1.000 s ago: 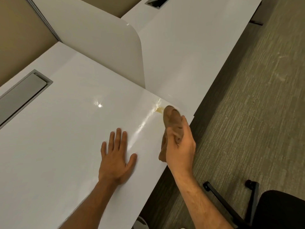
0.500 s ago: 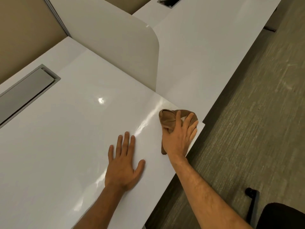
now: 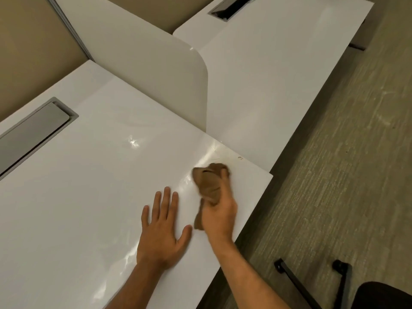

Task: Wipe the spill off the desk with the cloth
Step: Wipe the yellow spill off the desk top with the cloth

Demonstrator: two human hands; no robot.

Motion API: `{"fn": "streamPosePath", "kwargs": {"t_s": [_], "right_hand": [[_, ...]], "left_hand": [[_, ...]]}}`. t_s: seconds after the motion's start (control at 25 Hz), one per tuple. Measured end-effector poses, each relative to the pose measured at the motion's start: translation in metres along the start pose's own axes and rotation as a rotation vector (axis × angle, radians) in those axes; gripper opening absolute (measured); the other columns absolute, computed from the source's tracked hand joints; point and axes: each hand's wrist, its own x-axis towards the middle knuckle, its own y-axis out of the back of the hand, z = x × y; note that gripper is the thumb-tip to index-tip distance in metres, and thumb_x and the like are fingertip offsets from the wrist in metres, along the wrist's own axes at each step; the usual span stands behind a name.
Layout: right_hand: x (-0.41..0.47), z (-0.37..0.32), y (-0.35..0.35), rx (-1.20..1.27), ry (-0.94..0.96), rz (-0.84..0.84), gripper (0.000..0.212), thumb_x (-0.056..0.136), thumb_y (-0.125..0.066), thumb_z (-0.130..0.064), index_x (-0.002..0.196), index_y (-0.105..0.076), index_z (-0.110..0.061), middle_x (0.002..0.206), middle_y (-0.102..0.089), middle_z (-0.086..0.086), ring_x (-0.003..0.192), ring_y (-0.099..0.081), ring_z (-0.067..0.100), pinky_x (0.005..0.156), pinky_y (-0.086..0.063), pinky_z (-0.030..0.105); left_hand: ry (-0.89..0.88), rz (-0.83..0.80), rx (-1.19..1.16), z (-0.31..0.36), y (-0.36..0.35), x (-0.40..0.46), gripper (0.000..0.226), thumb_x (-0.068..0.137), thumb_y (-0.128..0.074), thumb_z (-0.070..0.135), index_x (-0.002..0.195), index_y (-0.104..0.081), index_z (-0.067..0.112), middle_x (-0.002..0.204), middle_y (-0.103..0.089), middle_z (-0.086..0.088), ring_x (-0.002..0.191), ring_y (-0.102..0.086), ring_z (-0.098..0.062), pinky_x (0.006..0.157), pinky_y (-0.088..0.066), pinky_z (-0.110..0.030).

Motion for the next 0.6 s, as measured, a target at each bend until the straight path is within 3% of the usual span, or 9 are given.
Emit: {"fn": "streamPosePath", "kwargs": {"t_s": [0.08,0.12,0.28,0.44,0.6], "right_hand": [[0.016,0.005,0.020,0.029,-0.031,0.146,0.074,0.090,-0.072,-0.009,0.152,-0.038,-0.031,0.156,-0.047,0.003,0.146,-0.042,0.019,0.117,-0.040,0.046],[0.026,0.008,0.028,-0.032,-0.027,0.143,0.071,0.091,-0.072,-0.011,0.152,-0.039,-0.026,0.159,-0.043,0.006,0.149,-0.036,0.022,0.119,-0.036,0.049],[0.059,0.020,0.031,-0.746,-0.077,-0.085,0.075,0.099,-0.056,-0.048,0.160,-0.022,-0.022,0.170,-0.007,0.012,0.155,-0.003,0.039,0.125,-0.011,0.056],[0.092,0.022,0.006,-0.740,0.022,-0.163,0.074,0.098,-0.046,-0.059,0.160,-0.021,-0.027,0.170,-0.009,0.013,0.154,-0.004,0.043,0.125,-0.010,0.056],[0.114,0.010,-0.031,-0.801,0.194,-0.284,0.074,0.093,-0.051,-0.065,0.157,-0.031,-0.035,0.168,-0.017,0.012,0.152,-0.011,0.044,0.124,-0.011,0.056]], "left_hand": [[0.005,-0.004,0.006,0.000,0.001,0.002,0.088,0.097,-0.020,0.071,0.166,0.014,0.028,0.174,0.023,0.005,0.161,0.019,-0.019,0.131,0.003,-0.053],[0.007,-0.010,0.010,0.001,0.002,0.000,0.088,0.097,-0.018,0.071,0.165,0.015,0.028,0.174,0.024,0.006,0.161,0.020,-0.019,0.131,0.003,-0.053],[0.008,-0.006,0.005,0.002,0.004,-0.001,0.087,0.098,-0.018,0.070,0.166,0.014,0.027,0.174,0.022,0.005,0.161,0.018,-0.020,0.131,-0.001,-0.056],[0.007,-0.015,0.008,0.001,0.001,0.000,0.087,0.098,-0.019,0.071,0.165,0.015,0.027,0.174,0.023,0.005,0.161,0.019,-0.020,0.131,0.001,-0.055],[0.005,-0.009,-0.002,-0.001,0.000,0.001,0.088,0.097,-0.014,0.074,0.165,0.018,0.027,0.173,0.025,0.005,0.161,0.021,-0.020,0.130,0.005,-0.054]]}}
